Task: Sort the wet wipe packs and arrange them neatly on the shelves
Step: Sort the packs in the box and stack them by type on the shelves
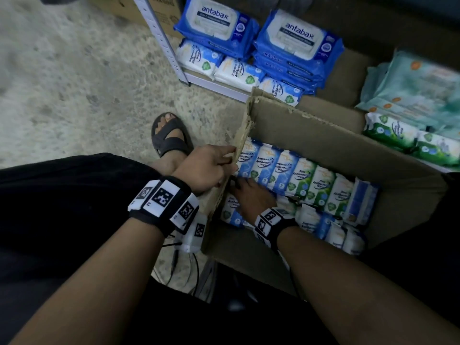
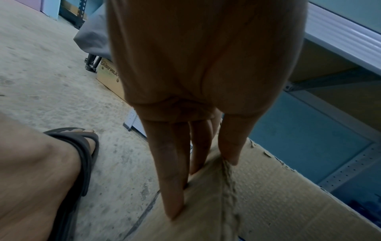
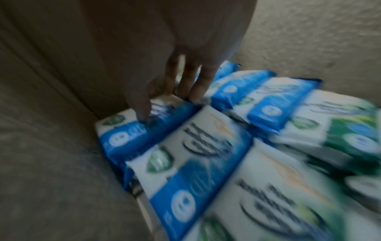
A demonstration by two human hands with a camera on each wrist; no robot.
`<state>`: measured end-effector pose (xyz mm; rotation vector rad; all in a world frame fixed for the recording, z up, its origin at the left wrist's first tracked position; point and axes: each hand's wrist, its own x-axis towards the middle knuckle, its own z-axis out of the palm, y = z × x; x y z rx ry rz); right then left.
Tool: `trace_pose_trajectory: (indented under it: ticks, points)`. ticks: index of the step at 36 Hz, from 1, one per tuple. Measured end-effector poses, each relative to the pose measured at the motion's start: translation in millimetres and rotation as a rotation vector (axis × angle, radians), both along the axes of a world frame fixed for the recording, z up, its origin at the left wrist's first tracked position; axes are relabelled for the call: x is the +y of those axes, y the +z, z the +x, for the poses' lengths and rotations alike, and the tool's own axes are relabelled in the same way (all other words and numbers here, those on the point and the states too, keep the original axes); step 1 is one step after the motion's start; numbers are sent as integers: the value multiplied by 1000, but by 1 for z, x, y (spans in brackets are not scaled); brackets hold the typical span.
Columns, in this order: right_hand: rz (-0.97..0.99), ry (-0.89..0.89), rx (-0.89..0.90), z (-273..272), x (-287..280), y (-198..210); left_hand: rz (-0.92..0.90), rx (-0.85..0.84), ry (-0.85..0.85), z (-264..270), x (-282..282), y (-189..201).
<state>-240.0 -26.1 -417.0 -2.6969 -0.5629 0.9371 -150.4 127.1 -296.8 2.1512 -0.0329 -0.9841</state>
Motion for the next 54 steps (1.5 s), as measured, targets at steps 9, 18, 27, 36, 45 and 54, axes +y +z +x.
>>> trace_pose_trajectory:
  ticks: [9, 18, 27, 36, 45, 54]
  points:
    - [-32, 188, 142, -12, 6, -1, 6, 10, -3, 0, 0, -1]
    - [-107, 172, 199, -7, 5, 4, 29, 2, -3, 0, -4, 4]
    - [-27, 226, 161, -4, -7, 13, -2, 76, 56, -2, -4, 6]
    - [-7, -44, 158, 10, -26, 37, 131, -138, -23, -21, -16, 16]
    - [78, -421, 275, -18, -91, 64, 488, -305, -159, -37, -39, 29]
    - [38, -786, 233, -53, -168, 84, 693, -420, -130, -47, -90, 20]
